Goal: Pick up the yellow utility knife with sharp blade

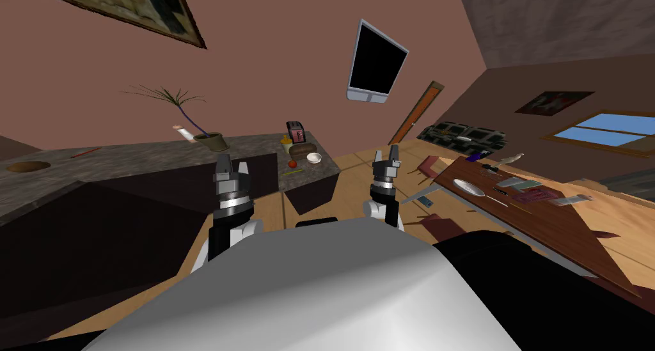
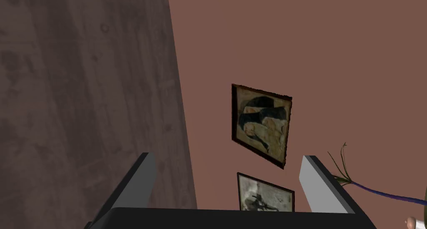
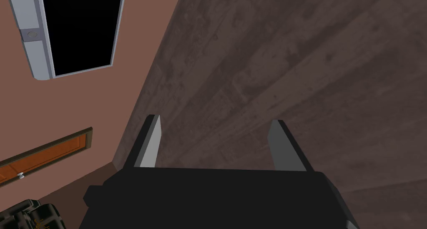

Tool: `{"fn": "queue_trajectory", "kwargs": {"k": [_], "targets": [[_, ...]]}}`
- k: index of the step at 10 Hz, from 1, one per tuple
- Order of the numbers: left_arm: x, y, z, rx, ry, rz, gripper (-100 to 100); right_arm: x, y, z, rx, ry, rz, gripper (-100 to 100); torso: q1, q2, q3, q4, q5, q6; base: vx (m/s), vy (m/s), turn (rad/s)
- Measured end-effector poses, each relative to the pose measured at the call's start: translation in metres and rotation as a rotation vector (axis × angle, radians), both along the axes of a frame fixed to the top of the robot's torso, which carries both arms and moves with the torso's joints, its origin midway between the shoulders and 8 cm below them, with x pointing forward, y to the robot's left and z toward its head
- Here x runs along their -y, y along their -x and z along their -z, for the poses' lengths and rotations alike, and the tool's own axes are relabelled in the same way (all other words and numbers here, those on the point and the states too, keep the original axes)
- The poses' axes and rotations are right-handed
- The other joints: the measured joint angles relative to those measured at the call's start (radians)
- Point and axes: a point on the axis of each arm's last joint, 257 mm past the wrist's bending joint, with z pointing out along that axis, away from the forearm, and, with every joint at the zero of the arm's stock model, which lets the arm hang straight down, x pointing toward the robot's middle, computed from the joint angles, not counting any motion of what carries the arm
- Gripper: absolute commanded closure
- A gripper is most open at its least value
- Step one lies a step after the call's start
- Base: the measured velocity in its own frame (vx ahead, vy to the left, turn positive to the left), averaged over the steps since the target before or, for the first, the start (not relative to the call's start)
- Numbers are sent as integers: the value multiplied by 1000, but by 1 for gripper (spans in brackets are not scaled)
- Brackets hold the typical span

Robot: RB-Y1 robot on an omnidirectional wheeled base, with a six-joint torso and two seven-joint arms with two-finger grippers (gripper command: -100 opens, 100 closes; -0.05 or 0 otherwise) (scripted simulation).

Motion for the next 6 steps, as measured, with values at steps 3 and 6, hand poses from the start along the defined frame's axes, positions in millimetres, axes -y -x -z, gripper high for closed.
{"fn": "queue_trajectory", "kwargs": {"k": [3, 6], "targets": [[6, -8, 5, -33, -9, 71, -100, 0, 0, 0, 0, 0, 0, 0, 0, 5, 3, 1, 0, 0, -83, -2, -120], [11, -24, 20, -97, 9, 155, -100, 0, 0, 0, 0, 0, 0, 0, 0, 5, 3, 1, 0, 0, -85, -17, -163]]}}
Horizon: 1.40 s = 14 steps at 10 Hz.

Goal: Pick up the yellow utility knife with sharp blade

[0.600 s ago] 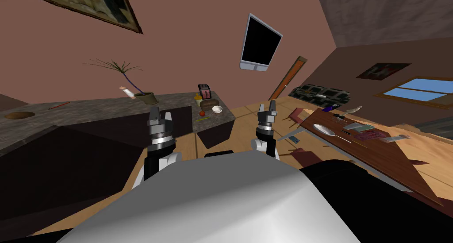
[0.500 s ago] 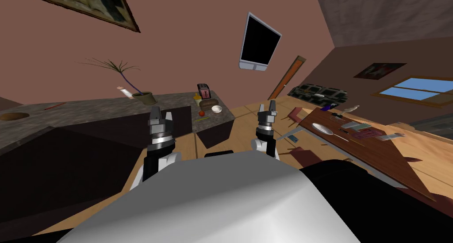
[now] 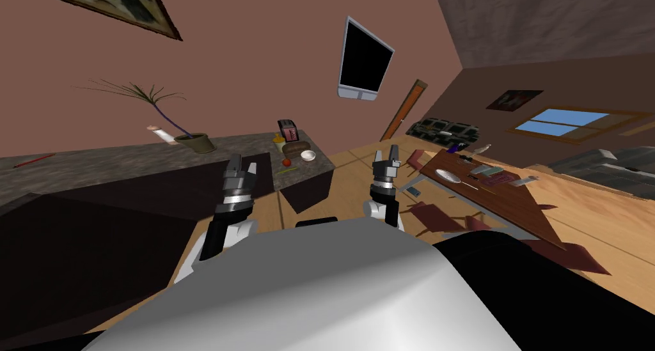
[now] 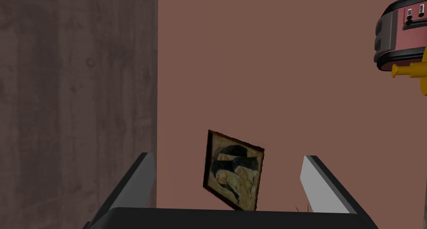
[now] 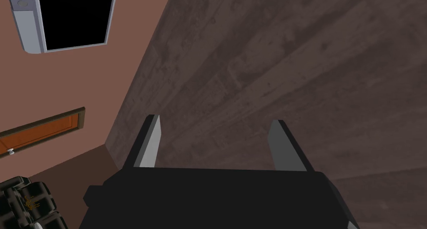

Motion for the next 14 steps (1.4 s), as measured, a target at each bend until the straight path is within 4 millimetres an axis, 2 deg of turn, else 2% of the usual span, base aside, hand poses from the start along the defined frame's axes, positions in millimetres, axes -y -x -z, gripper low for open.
{"fn": "queue_trajectory", "kwargs": {"k": [8, 14], "targets": [[-3, -39, 49, -233, 99, 157, -100, 0, 0, 0, 0, 0, 0, 0, 2, -1, 0, 0, 0, 0, -70, -2, -146], [-25, -65, 95, -437, 204, 189, -100, 0, 0, 0, 0, 0, 0, 0, 2, -4, -2, -1, 1, -1, -38, 3, -150]]}}
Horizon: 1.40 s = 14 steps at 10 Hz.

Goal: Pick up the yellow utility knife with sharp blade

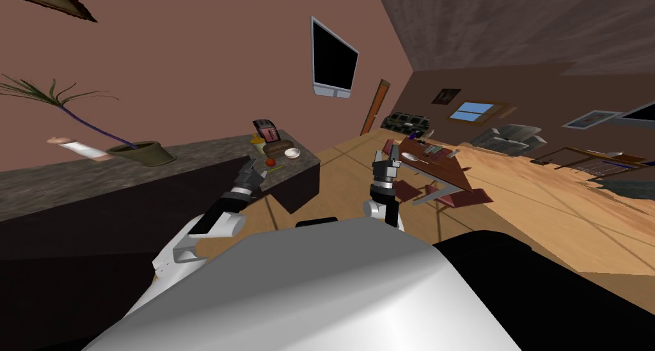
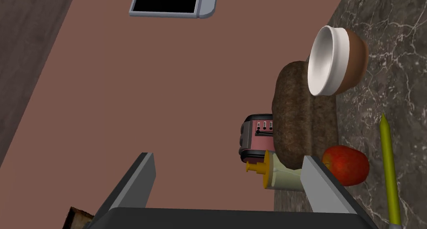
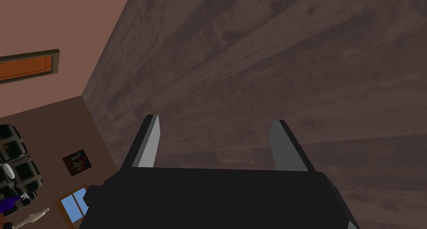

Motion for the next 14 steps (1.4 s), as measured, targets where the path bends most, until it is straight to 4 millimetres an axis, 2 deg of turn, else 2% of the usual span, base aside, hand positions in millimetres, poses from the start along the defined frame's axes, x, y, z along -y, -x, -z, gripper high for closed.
{"fn": "queue_trajectory", "kwargs": {"k": [5, 8, 14], "targets": [[-25, -17, 34, -166, 81, -18, -100, 0, 0, 0, 0, 0, 0, 0, 1, -1, 0, 0, 0, 1, -20, 13, -123], [-38, -24, 49, -242, 113, -39, -100, 0, 0, 0, 0, 0, 0, 0, 0, -2, -1, 0, 0, 1, -7, 11, -79], [-70, -26, 83, -412, 197, -107, -100, 0, 0, 0, 0, 0, 0, 0, 1, -2, -1, 0, 0, 0, -4, 19, -110]]}}
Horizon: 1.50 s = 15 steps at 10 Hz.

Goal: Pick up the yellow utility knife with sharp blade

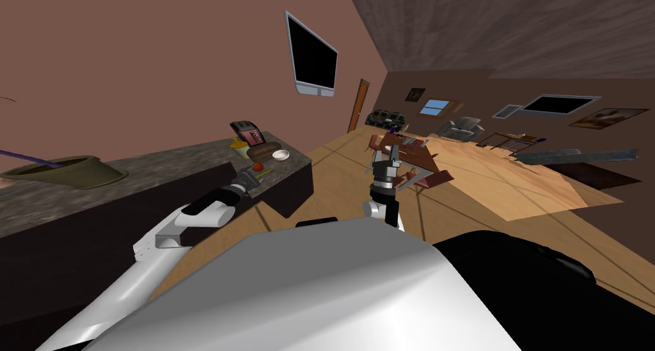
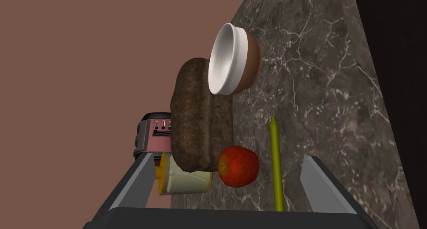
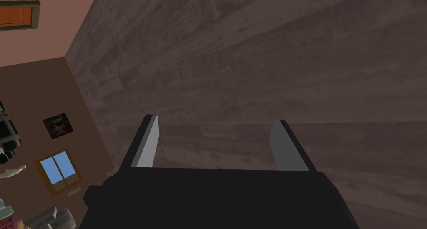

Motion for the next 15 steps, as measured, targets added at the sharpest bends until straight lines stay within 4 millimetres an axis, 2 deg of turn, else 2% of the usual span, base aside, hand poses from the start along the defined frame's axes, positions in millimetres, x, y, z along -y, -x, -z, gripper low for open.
{"fn": "queue_trajectory", "kwargs": {"k": [3, 5, 15], "targets": [[-20, -5, 12, -94, 58, -53, -100, 0, 0, 0, 0, 0, 0, 0, 1, -1, 0, 0, 0, 0, 4, 33, -114], [-30, -1, 27, -153, 74, -82, -100, 0, 0, 0, 0, 0, 0, 0, 0, 0, 0, 0, 0, -1, 7, 19, -66], [-77, 16, 65, -397, 223, -245, -100, 0, 0, 0, 0, 0, 0, 0, 1, -1, -1, 0, 0, -1, 10, 31, -70]]}}
